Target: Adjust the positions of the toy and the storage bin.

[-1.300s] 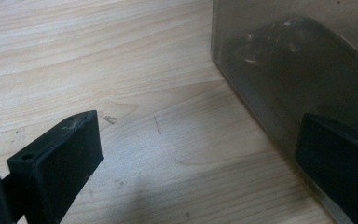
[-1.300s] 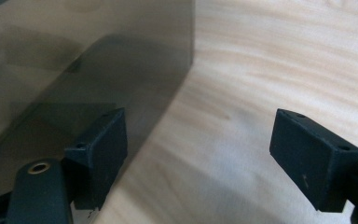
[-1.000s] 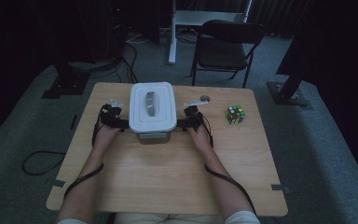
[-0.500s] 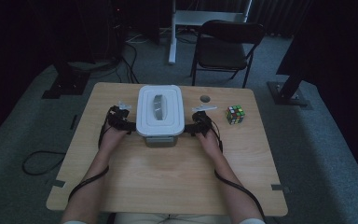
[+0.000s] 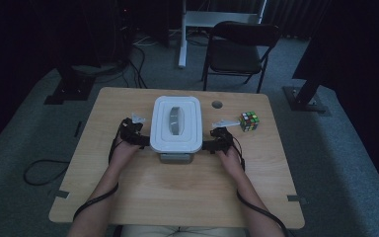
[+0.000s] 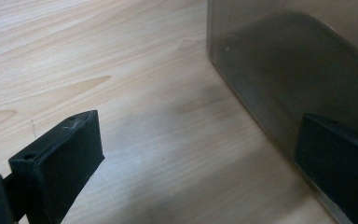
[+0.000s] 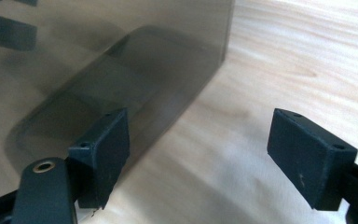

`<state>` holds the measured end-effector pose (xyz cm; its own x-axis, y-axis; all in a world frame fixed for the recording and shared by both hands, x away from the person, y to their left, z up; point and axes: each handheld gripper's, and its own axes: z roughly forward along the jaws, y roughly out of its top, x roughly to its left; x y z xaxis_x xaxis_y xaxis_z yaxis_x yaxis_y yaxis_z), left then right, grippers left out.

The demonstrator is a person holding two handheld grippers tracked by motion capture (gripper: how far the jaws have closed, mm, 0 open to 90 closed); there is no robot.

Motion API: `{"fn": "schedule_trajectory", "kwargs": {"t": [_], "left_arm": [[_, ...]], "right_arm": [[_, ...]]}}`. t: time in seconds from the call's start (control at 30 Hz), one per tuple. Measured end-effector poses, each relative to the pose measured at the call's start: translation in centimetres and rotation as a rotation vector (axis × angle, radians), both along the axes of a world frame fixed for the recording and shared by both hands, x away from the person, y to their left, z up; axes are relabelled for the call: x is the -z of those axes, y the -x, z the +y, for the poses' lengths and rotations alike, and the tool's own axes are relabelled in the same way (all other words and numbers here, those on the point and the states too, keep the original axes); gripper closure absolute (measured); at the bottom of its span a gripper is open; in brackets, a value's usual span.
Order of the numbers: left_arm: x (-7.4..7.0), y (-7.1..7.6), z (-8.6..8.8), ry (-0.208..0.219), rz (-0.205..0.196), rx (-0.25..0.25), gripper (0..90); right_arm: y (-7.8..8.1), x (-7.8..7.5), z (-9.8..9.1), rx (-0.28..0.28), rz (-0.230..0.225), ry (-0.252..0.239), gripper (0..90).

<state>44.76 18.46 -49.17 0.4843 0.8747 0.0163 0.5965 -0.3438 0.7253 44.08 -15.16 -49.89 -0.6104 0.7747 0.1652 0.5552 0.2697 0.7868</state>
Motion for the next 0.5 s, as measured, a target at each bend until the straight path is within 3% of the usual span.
{"fn": "schedule_trajectory", "kwargs": {"t": [0.3, 0.5], "left_arm": [[0.0, 2.3, -1.1, -0.031, -0.008, 0.038, 1.7], [0.0, 3.8, -1.7, -0.028, -0.014, 0.051, 1.8]], "right_arm": [[2.8, 0.1, -1.2, -0.029, -0.01, -0.003, 20.5], [4.5, 0.3, -1.9, -0.023, -0.021, -0.013, 20.6]]}}
